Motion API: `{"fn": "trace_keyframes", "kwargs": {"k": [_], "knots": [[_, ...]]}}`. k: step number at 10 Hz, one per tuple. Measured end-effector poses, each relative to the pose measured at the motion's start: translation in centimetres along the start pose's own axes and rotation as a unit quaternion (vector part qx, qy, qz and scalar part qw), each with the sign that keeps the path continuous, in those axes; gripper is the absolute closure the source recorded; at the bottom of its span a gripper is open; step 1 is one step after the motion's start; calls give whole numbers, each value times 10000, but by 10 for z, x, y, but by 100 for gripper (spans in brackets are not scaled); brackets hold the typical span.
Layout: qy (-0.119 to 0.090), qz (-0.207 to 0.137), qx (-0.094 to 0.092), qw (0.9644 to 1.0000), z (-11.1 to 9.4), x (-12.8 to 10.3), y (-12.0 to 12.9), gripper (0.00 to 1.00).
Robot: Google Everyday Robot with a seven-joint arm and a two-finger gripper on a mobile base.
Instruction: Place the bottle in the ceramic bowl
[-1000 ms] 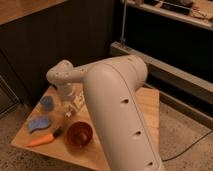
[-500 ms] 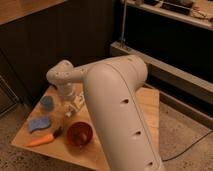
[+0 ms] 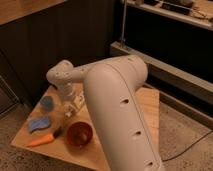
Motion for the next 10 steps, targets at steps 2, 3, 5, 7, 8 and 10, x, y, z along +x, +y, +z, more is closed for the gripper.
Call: {"fn": "trace_keyframes", "kwargs": {"k": [2, 3, 5, 7, 8, 10], "knots": [[0, 0, 0, 10000, 0, 0, 0, 35], [0, 0, 0, 10000, 0, 0, 0, 35], [0, 0, 0, 10000, 0, 0, 0, 35], [1, -9, -6, 10000, 0, -1, 0, 35], [0, -133, -42, 9999, 2, -5, 0, 35], [-80, -636, -79, 9979, 2, -17, 0, 35]]}}
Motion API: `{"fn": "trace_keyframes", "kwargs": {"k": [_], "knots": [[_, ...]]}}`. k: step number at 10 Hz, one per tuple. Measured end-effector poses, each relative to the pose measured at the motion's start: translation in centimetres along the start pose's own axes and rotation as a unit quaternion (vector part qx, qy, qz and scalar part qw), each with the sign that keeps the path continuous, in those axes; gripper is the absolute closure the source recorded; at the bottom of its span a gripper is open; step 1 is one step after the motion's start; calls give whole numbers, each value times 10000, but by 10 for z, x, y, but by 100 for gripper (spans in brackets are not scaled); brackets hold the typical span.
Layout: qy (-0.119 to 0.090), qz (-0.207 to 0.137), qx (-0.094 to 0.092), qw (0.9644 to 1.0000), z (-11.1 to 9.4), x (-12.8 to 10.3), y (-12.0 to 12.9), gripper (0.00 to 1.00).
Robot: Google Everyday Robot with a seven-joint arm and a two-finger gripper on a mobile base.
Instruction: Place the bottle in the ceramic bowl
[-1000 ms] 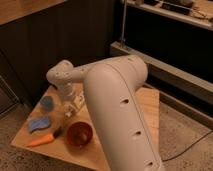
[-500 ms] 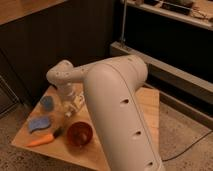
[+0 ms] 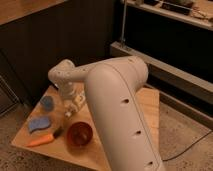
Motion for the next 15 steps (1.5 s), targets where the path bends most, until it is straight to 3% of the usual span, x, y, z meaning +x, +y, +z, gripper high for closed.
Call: {"fn": "trace_keyframes", "kwargs": {"k": [2, 5, 10, 15], "knots": [[-146, -489, 92, 9987, -3, -14, -7, 35], [-280, -770, 205, 9964, -4, -23, -12, 35], [-265, -591, 472, 9968, 12, -16, -11, 35], [-241, -313, 608, 9974, 26, -14, -10, 35]]}}
